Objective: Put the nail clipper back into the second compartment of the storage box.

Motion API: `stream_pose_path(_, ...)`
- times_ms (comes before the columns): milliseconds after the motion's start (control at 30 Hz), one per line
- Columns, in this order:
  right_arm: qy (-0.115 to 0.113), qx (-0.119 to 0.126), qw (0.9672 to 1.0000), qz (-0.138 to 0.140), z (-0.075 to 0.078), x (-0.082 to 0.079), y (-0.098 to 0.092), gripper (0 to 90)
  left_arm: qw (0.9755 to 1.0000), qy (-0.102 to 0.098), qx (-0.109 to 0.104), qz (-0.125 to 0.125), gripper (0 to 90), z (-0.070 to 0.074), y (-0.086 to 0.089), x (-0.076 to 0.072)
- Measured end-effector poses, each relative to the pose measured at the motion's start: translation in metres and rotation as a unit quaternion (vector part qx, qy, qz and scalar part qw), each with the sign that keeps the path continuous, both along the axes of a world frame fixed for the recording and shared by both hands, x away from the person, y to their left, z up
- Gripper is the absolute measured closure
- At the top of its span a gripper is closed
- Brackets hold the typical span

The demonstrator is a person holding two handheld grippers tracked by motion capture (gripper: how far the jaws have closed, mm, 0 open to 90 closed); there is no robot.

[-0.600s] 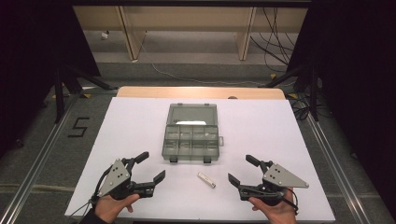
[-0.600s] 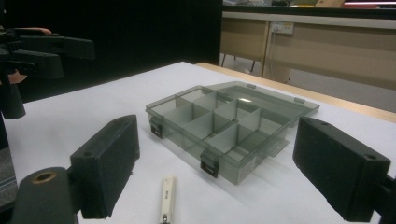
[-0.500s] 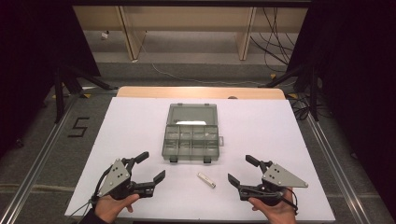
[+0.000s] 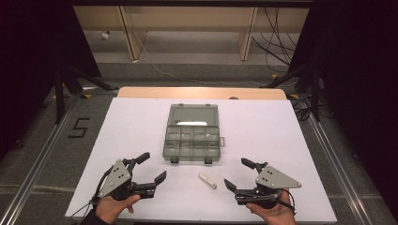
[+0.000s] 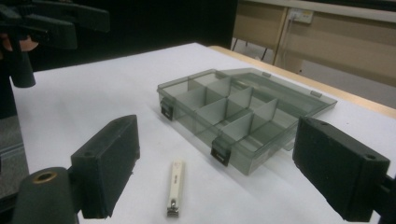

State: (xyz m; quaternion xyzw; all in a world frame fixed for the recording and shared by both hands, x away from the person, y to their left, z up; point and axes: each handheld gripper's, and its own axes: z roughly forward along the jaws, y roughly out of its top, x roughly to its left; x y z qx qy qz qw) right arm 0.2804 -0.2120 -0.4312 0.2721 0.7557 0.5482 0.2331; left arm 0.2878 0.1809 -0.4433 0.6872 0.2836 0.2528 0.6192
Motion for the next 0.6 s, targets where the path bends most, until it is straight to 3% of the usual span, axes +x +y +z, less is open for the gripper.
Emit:
stream_pose_path(100, 0.009, -0.009, 0.9999, 0.011, 0.001, 0.001, 0.001, 16.4, 1.0000, 0.001, 0.000, 0.000, 16.5, 0.000, 0.000, 0.000)
stream_pose_path(200, 0.014, -0.044, 0.9987, 0.018, 0.003, 0.003, 0.003, 17.3, 1.0000, 0.001, 0.000, 0.000, 16.5, 0.000, 0.000, 0.000)
stream_pose_path(367, 0.026, -0.074, 0.9964, 0.033, 0.005, 0.007, 0.007, 17.1, 1.0000, 0.001, 0.000, 0.000, 16.5, 0.000, 0.000, 0.001)
stream_pose_path(400, 0.031, -0.088, 0.9947, 0.041, 0.006, 0.008, 0.010, 17.1, 1.0000, 0.000, 0.000, 0.001, 16.5, 0.000, 0.001, 0.001)
stream_pose_path(600, 0.050, -0.119, 0.9900, 0.057, 0.006, 0.012, 0.017, 17.2, 1.0000, 0.000, 0.001, 0.001, 16.5, -0.001, 0.000, 0.001)
